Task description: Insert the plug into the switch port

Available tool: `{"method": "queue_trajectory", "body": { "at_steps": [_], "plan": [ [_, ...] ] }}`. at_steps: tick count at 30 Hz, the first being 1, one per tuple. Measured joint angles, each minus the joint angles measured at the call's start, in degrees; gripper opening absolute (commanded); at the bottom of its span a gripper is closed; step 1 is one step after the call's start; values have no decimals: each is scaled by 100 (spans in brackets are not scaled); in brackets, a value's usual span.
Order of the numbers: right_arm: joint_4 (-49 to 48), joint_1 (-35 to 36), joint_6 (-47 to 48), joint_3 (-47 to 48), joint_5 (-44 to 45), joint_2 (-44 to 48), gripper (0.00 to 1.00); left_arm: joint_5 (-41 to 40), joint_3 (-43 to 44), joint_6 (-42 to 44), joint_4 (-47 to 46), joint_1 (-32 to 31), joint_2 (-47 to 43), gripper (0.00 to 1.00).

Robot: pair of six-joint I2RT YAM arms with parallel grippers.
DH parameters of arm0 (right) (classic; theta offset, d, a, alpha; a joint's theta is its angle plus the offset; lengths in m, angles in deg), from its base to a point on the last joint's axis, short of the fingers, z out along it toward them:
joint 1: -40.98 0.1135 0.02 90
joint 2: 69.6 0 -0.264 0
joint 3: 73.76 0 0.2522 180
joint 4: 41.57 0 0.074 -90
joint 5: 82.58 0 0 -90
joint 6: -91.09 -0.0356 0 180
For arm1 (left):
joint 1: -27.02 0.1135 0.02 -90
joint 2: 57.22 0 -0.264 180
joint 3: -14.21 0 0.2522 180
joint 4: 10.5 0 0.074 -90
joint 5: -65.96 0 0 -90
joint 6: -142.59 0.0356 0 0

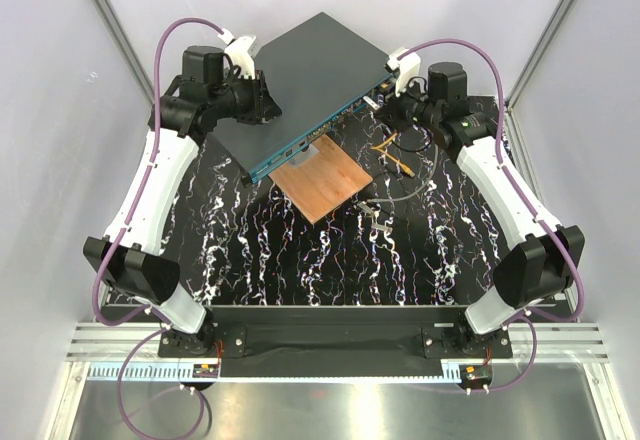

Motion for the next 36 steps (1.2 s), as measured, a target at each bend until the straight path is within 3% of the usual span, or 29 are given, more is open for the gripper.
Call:
{"method": "queue_trajectory", "body": {
  "at_steps": [36],
  "plan": [
    [155,96,249,116,-35,-173,0,44,2,-46,-68,0,0,23]
  ]
}}
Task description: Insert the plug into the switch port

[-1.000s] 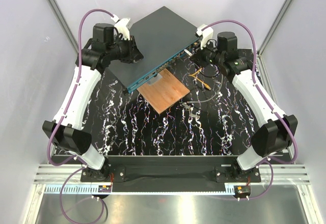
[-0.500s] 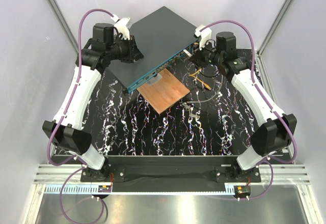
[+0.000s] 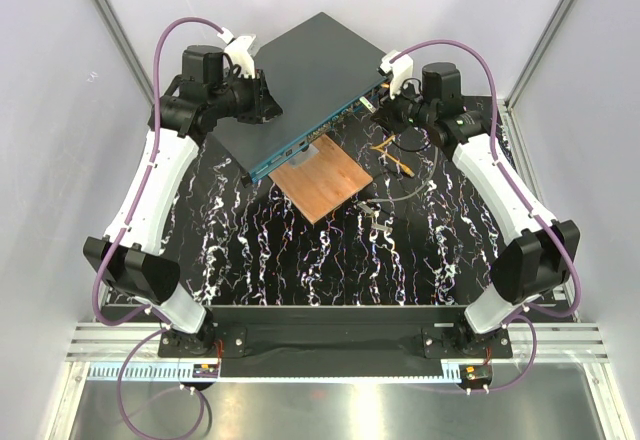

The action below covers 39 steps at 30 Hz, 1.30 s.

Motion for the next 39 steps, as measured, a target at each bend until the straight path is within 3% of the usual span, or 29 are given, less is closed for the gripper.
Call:
{"method": "queue_trajectory", "body": {
  "at_steps": [39],
  "plan": [
    [-63,116,94,474,59,-304,0,20,0,-44,-39,0,0,23]
  ]
}}
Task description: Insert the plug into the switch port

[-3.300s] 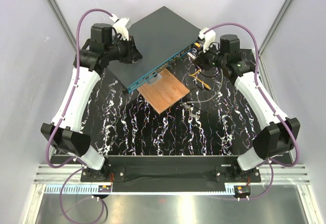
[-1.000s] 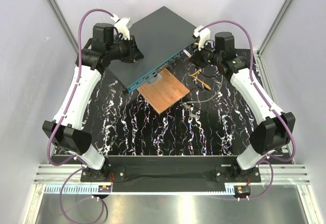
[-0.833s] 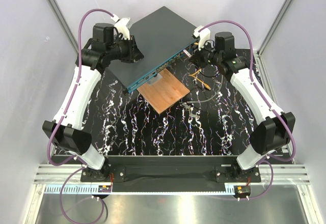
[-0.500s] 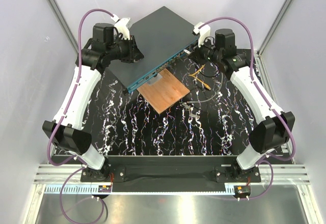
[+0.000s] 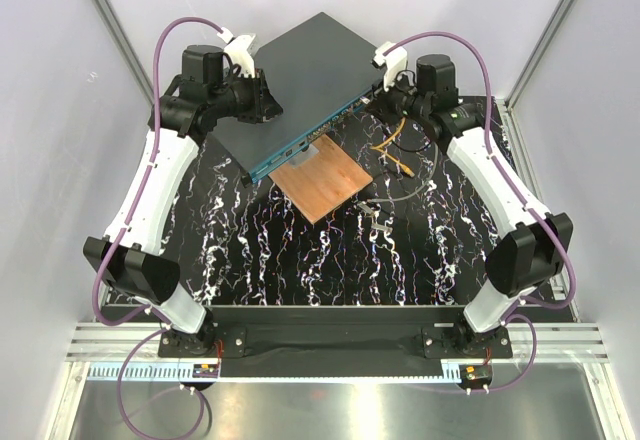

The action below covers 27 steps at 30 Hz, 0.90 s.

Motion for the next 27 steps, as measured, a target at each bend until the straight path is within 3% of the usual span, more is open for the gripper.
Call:
{"method": "queue_trajectory", "body": {
  "at_steps": [12,18,27],
  "plan": [
    [-131,31,-4,107,-22,-184,0,7,0,-20,-2,0,0,23],
    [-101,46,0,179,-4,-227,29,24,0,-26,-2,0,0,23],
    [160,55,190,144,94,-173,57,24,0,-39,-2,0,0,23]
  ]
}}
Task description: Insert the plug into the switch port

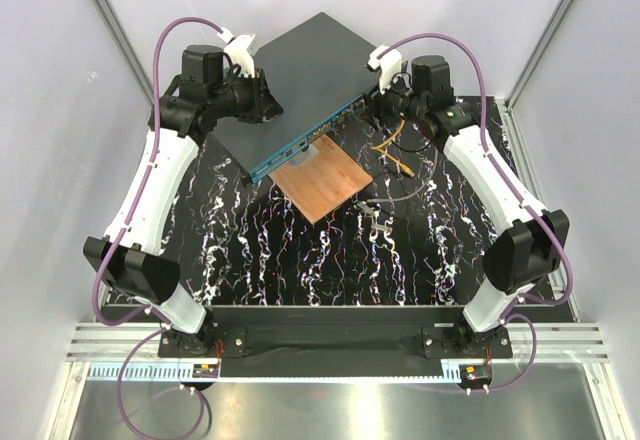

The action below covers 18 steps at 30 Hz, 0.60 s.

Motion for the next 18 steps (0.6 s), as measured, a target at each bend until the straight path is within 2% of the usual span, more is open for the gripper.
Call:
{"method": "queue_trajectory", "body": {
  "at_steps": [4,7,14,18],
  "plan": [
    [195,-39,46,-74,2,118,66,0,0,0,0,0,0,24],
    [328,-111,61,-81,-4,205,66,0,0,-2,0,0,0,24],
    [761,-243,63,-17,-15,306,44,0,0,-2,-2,0,0,24],
    [1049,-256,31,271,-46,197,37,2,0,-2,0,0,0,24]
  ]
}}
